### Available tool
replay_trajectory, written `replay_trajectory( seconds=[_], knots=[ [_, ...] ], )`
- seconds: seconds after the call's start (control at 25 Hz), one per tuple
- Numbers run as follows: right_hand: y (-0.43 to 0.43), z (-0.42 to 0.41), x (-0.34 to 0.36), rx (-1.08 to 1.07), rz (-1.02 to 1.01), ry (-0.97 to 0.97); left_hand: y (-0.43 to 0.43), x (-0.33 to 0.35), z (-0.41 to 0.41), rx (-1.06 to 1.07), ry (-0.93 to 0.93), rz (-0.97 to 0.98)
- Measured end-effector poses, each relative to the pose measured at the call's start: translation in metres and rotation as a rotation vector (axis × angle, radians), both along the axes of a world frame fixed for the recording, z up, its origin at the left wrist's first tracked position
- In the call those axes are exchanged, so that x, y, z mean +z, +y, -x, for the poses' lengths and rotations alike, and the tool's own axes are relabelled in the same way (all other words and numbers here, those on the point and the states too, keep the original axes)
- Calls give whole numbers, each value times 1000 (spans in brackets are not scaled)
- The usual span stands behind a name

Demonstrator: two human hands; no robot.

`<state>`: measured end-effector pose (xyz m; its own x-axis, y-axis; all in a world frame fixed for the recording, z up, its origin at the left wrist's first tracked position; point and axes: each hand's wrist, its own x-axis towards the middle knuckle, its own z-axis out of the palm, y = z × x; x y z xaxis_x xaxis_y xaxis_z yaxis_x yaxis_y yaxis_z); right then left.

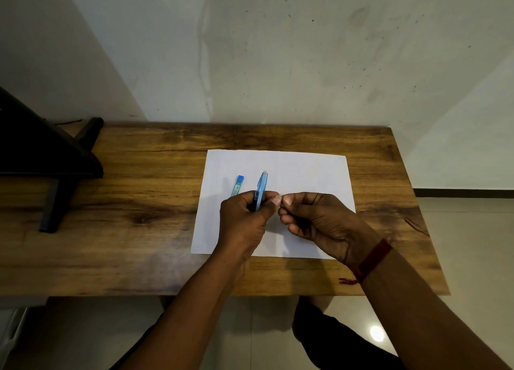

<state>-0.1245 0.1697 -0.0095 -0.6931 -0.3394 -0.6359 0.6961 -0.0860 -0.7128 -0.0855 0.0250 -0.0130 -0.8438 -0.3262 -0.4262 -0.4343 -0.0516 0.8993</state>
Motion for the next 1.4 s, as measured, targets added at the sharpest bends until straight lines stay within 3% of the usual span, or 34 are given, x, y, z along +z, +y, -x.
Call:
replay_trajectory(
  seconds=[0.32, 0.4, 0.6, 0.72, 0.96, 1.12, 1.24, 1.4],
  knots=[
    [3, 0, 2, -20, -71, 101, -5, 1, 0, 88, -35, -117],
    [5, 1, 1, -35, -256, 232, -7, 0, 0, 103, -34, -117],
    [1, -5, -6, 13, -958, 760, -7, -3, 0, 142, -23, -57],
    [-3, -13, -7, 90, -1109, 968, -7, -5, 0, 153, -24, -1],
    [2, -9, -3, 131, -1061, 907, -8, -7, 0, 171, -50, 9],
    [16, 3, 14, -21, -802, 699, -7, -5, 0, 162, -40, -57],
    [3, -2, 18, 156, -607, 617, -3, -4, 1, 118, -19, -76],
    [-9, -2, 13, 245, -630, 658, 0, -8, 6, 109, -41, -68]
  ],
)
